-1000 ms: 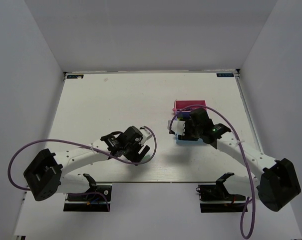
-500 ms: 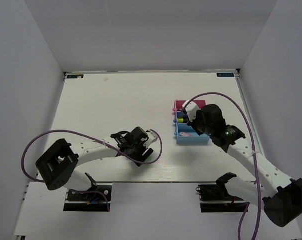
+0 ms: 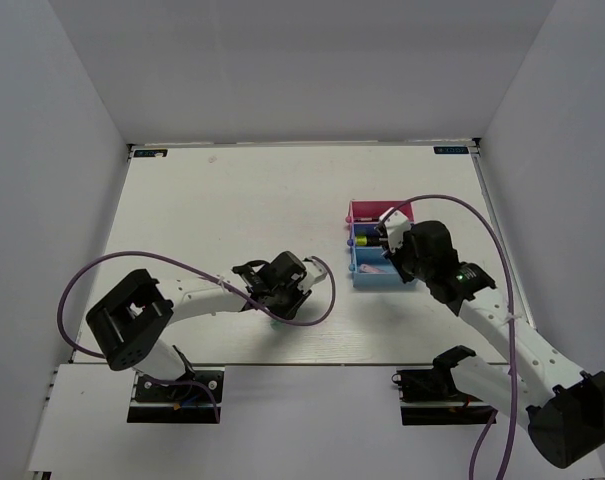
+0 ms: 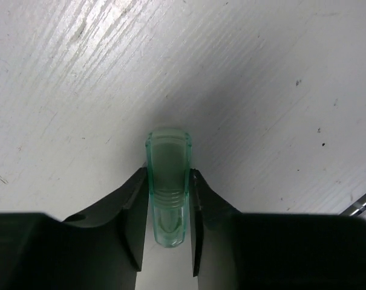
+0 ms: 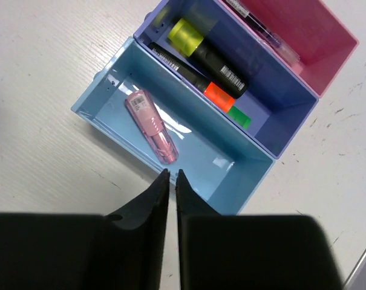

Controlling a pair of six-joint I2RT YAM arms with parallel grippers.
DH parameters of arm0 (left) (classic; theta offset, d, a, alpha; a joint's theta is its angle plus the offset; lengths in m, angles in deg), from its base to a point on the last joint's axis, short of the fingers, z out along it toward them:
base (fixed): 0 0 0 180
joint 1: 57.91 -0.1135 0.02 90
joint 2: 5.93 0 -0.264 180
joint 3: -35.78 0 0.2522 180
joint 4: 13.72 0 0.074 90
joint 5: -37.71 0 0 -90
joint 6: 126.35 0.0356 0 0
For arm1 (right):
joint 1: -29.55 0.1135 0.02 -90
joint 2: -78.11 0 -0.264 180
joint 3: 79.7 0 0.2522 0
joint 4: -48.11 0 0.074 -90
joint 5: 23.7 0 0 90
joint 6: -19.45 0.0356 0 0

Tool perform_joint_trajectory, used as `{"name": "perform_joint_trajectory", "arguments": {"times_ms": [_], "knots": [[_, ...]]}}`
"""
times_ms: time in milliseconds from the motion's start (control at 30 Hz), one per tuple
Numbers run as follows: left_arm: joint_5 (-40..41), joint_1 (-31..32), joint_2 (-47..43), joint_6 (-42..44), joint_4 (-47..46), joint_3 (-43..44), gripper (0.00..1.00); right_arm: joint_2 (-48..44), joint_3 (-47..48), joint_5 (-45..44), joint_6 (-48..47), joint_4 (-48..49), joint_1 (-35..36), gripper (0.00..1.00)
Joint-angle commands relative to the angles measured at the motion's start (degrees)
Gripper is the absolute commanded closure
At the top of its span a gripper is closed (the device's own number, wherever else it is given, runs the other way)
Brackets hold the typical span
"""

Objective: Sort the stationery into containers
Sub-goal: Pick up the stationery from the center of the board, then place the stationery in the storage box.

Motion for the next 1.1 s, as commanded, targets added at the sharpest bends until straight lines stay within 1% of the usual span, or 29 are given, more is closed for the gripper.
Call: {"name": "perform_joint_trajectory", "arguments": {"times_ms": [0,33,67,100,133,233,267,300,333,367,400,433,467,533,600,700,800,900,967,1067], "knots": [[-2.3,0.5,1.5,-0.3,0.3,-1.0,0.77,-1.8,-0.3,1.3,2.0,1.2,-1.3,0.85],[-2.1,0.6,1.0,-0.2,0.5,-1.0,0.82,-1.9,-0.2,1.4,2.1,1.0,-1.3,0.59],[-2.1,0.8,0.8,-0.2,1.1,-0.4,0.86,-2.6,-0.3,1.3,2.4,0.7,-1.7,0.43],[-2.1,0.9,0.1,0.1,2.2,0.5,0.95,-2.6,-0.3,1.1,2.7,0.6,-2.0,0.31],[-1.9,0.9,-0.3,0.1,2.7,1.1,0.97,-3.2,-0.3,0.4,3.0,0.6,-2.1,0.21],[-2.2,0.9,-2.2,0.5,5.2,6.3,0.99,-3.8,-0.2,-2.7,4.2,0.9,-2.6,0.2],[-2.7,0.8,-2.4,0.6,5.6,7.9,0.99,-4.0,-0.1,-4.9,4.8,1.6,-2.9,0.29],[-3.7,0.9,-2.1,0.8,7.0,13.5,0.99,-4.1,-0.3,-6.2,5.1,2.3,-3.0,0.36],[-4.3,0.9,-1.6,1.2,7.6,15.5,0.99,-4.0,-0.5,-8.2,6.1,2.8,-3.1,0.46],[-5.4,1.0,-0.7,1.3,8.0,17.5,0.99,-4.2,-0.9,-10.2,6.6,4.1,-3.5,0.72],[-6.6,1.1,0.0,1.5,9.0,24.0,0.99,-4.5,-1.4,-11.8,7.0,4.3,-3.6,0.85],[-7.0,1.2,2.5,2.6,9.3,26.2,0.99,-4.8,-1.9,-12.3,7.1,4.6,-3.6,0.96],[-7.6,1.7,3.5,2.6,9.8,30.0,0.99,-5.3,-2.2,-13.0,7.2,5.0,-4.2,1.0],[-8.5,2.0,5.4,5.9,10.0,37.0,0.99,-6.1,-3.0,-13.1,7.4,5.3,-4.7,1.0],[-10.1,1.9,9.6,7.4,9.4,39.8,0.99,-7.2,-3.7,-13.7,7.5,6.3,-5.0,1.0],[-13.1,2.1,15.9,8.8,7.1,47.4,0.99,-8.5,-4.6,-15.8,7.2,8.0,-6.2,1.0],[-16.0,2.0,20.9,9.0,5.6,51.3,0.99,-10.1,-5.4,-16.3,7.0,9.1,-6.8,1.0],[-17.0,2.0,24.9,8.2,3.5,54.9,0.99,-11.0,-6.2,-15.5,7.0,9.6,-7.5,1.0],[-17.1,2.1,27.0,8.2,2.8,57.4,0.99,-11.2,-6.4,-15.3,6.8,9.5,-7.9,1.0],[-16.1,1.9,29.4,8.4,1.4,58.6,0.99,-11.7,-6.7,-14.6,6.9,9.6,-8.4,1.0]]}}
